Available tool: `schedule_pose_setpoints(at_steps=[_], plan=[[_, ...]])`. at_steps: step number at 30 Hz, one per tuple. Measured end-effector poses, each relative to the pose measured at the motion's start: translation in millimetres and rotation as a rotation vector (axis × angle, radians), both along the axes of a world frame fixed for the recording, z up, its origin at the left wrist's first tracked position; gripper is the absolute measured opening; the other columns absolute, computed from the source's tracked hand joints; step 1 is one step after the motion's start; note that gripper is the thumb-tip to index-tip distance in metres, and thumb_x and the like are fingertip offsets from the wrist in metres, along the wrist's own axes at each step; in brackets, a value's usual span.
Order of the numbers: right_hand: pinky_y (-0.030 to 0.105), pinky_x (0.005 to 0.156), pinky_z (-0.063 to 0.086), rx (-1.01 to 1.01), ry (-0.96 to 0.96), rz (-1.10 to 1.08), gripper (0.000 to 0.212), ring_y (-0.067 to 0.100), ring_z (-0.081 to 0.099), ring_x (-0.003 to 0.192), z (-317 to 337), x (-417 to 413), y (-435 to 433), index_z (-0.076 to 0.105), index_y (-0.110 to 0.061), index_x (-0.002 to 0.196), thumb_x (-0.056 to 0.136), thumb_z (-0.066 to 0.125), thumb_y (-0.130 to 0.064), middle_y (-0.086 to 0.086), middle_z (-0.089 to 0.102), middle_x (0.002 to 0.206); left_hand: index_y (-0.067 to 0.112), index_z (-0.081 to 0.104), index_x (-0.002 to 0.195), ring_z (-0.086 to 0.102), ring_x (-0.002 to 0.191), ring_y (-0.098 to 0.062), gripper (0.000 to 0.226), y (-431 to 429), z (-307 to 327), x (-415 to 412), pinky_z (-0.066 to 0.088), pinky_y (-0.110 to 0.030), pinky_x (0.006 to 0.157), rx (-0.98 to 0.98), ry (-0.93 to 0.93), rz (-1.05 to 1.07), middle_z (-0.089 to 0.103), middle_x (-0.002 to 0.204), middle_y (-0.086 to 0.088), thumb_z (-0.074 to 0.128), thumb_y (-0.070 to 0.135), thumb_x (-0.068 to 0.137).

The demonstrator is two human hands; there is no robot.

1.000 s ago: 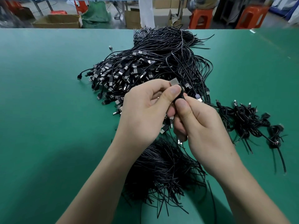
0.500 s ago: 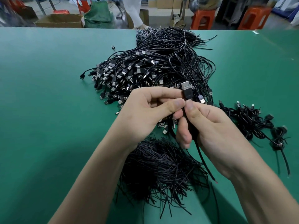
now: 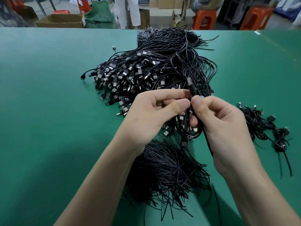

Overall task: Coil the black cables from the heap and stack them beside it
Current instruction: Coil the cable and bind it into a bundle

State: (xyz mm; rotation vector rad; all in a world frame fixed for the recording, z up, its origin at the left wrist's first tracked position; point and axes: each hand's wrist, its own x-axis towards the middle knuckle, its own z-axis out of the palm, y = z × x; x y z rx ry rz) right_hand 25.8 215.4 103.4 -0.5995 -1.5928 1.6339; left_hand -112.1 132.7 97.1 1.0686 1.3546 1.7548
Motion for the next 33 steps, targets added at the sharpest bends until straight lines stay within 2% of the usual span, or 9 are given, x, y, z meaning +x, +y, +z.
schedule_pose_setpoints(at_steps=[4,8,12,14,17,21,25,29,33], plan=[[0.018,0.047,0.031,0.222,-0.094,-0.128,0.032,0.008,0.039,0.051,-2.0,-1.5,-2.9,0.065,-0.017,0.075,0.099,0.065,-0.037,-0.002,0.049,0.053,0.019,0.079,0.112,0.068,0.081,-0.002,0.02,1.9,-3.8,0.7,0.054,-0.015,0.079,-0.036,0.031,0.0,0.076,0.084,0.006,0.074,0.014,0.094],[0.019,0.044,0.027,0.358,-0.206,-0.154,0.034,0.008,0.036,0.05,-1.0,-1.1,-3.2,0.06,-0.02,0.074,0.101,0.061,-0.04,0.009,0.051,0.057,0.023,0.079,0.095,0.061,0.074,-0.002,0.013,2.9,-4.0,2.0,0.048,-0.016,0.071,-0.064,0.016,-0.015,0.07,0.077,0.01,0.069,0.016,0.098],[0.016,0.056,0.04,-0.075,-0.124,0.134,0.035,0.008,0.044,0.055,-0.6,1.5,5.0,0.066,-0.024,0.068,0.086,0.069,-0.053,-0.006,0.052,0.056,0.011,0.077,0.1,0.063,0.083,-0.03,0.015,2.7,-3.2,1.7,0.054,-0.052,0.083,-0.058,-0.105,-0.057,0.07,0.082,-0.006,0.068,0.021,0.095],[0.017,0.057,0.043,-0.259,-0.121,0.283,0.036,0.008,0.044,0.056,-2.7,2.0,8.1,0.07,-0.026,0.068,0.079,0.07,-0.06,-0.007,0.053,0.059,0.004,0.075,0.107,0.067,0.082,-0.031,0.02,1.4,-1.0,1.2,0.057,-0.055,0.088,-0.034,-0.096,-0.078,0.073,0.085,-0.01,0.066,0.019,0.097],[0.016,0.063,0.047,-0.321,-0.095,0.334,0.046,0.003,0.052,0.063,-5.7,-0.3,6.6,0.075,-0.02,0.084,0.08,0.07,-0.066,-0.011,0.061,0.074,0.006,0.077,0.107,0.069,0.083,-0.024,0.017,1.7,1.0,2.7,0.059,-0.047,0.083,0.013,-0.067,-0.051,0.075,0.09,-0.01,0.066,0.015,0.097],[0.035,0.089,0.053,-0.157,-0.199,0.316,0.062,0.011,0.071,0.104,-6.4,-4.3,0.0,0.071,-0.027,0.122,0.092,0.042,-0.073,-0.005,0.076,0.112,0.009,0.078,0.103,0.069,0.072,-0.019,0.012,2.2,1.2,4.8,0.06,-0.038,0.066,0.063,-0.047,0.02,0.074,0.085,-0.009,0.066,0.011,0.099],[0.037,0.056,0.051,-0.2,-0.204,0.421,0.079,0.026,0.064,0.066,1.7,-4.4,-5.8,0.064,-0.003,0.117,0.096,0.026,-0.069,0.015,0.074,0.084,0.004,0.072,0.102,0.051,0.031,-0.026,0.013,-0.1,2.4,5.9,0.051,-0.04,0.039,0.058,-0.052,-0.006,0.065,0.058,-0.002,0.063,0.013,0.103],[0.031,0.053,0.044,-0.304,-0.134,0.616,0.081,0.016,0.042,0.06,4.7,1.0,-4.1,0.056,0.004,0.126,0.094,0.04,-0.069,0.008,0.052,0.076,0.012,0.077,0.098,0.069,0.057,-0.009,0.012,-0.6,5.8,3.6,0.054,-0.023,0.045,0.089,-0.011,0.072,0.072,0.075,0.007,0.065,0.009,0.1],[0.027,0.05,0.037,-0.205,-0.155,0.593,0.051,0.013,0.034,0.06,1.7,2.7,-2.8,0.067,-0.011,0.095,0.104,0.04,-0.054,0.0,0.042,0.072,0.015,0.076,0.096,0.056,0.045,-0.008,0.009,0.1,5.0,3.4,0.047,-0.024,0.038,0.062,0.011,0.087,0.065,0.065,0.008,0.068,0.012,0.098]])
